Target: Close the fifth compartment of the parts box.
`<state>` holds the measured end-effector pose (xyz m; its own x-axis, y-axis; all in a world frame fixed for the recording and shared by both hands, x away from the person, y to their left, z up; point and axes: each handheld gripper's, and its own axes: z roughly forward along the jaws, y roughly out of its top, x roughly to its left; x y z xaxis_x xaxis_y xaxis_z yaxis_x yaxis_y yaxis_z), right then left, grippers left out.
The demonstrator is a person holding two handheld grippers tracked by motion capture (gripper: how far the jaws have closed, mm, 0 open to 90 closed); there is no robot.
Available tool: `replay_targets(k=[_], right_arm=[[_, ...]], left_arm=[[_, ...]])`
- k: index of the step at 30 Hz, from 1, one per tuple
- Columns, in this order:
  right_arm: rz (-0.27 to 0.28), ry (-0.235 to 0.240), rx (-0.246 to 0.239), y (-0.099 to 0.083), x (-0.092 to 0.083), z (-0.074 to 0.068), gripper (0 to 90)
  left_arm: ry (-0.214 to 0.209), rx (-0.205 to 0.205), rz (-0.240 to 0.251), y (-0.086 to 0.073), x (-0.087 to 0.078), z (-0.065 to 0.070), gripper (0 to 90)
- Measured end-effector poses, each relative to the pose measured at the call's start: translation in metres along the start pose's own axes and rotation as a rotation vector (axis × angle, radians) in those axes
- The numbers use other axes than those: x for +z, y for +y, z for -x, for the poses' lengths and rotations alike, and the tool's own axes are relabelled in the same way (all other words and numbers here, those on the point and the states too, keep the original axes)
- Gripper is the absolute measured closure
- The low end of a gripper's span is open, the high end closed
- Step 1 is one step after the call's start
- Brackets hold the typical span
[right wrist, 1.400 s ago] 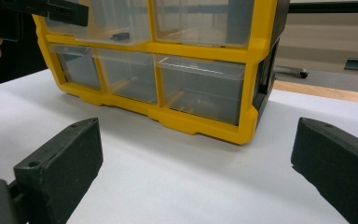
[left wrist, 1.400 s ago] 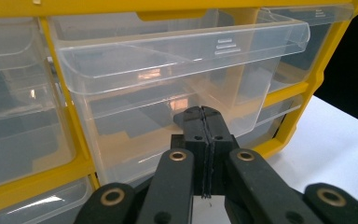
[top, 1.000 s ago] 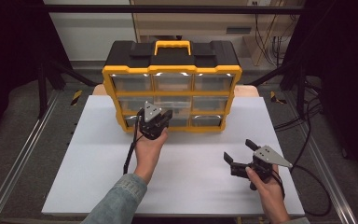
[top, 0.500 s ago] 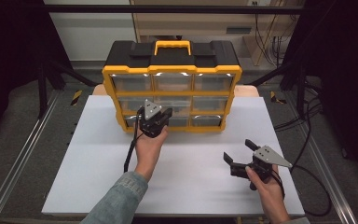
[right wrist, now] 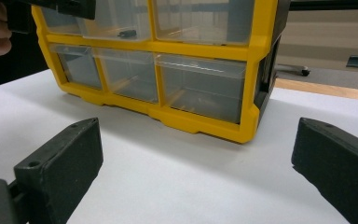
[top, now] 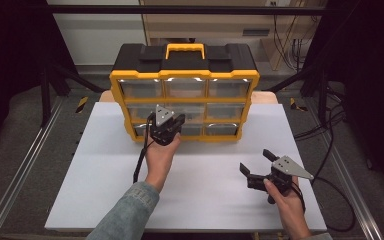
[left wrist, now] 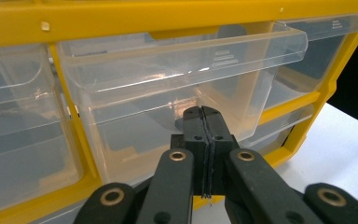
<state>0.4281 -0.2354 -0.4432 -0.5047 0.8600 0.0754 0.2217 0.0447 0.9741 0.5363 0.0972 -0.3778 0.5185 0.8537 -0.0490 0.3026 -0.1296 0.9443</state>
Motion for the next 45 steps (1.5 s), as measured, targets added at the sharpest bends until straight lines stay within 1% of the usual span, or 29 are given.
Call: replay_targets(k=[6,12,29,34,45], right_arm=[[0.0,0.001,-0.006,-0.0001,0.0,0.0002,2.2],[-0.003,0.0,-0.003,-0.0002,0.0004,0.0001,2.3],[-0.001,0.002,-0.002,-0.0001,0.0002,0.0001,2.2],[0.001,0.009,-0.003,0.0,0.0001,-0.0004,2.1],[0.002,0.007,-0.003,-0.0001,0.0003,-0.0003,2.2]], left_arm=[[0.002,-0.003,-0.001,0.0007,0.0016,0.0004,89.4],[0.004,-0.001,-0.002,0.0035,0.0032,-0.0007,89.4],[0.008,-0.005,-0.003,0.0048,0.0068,-0.0014,89.4],[0.011,-0.002,-0.005,0.0052,0.0076,-0.0013,89.4],[0.01,0.003,-0.009,0.0064,0.0099,0.0009,89.2]])
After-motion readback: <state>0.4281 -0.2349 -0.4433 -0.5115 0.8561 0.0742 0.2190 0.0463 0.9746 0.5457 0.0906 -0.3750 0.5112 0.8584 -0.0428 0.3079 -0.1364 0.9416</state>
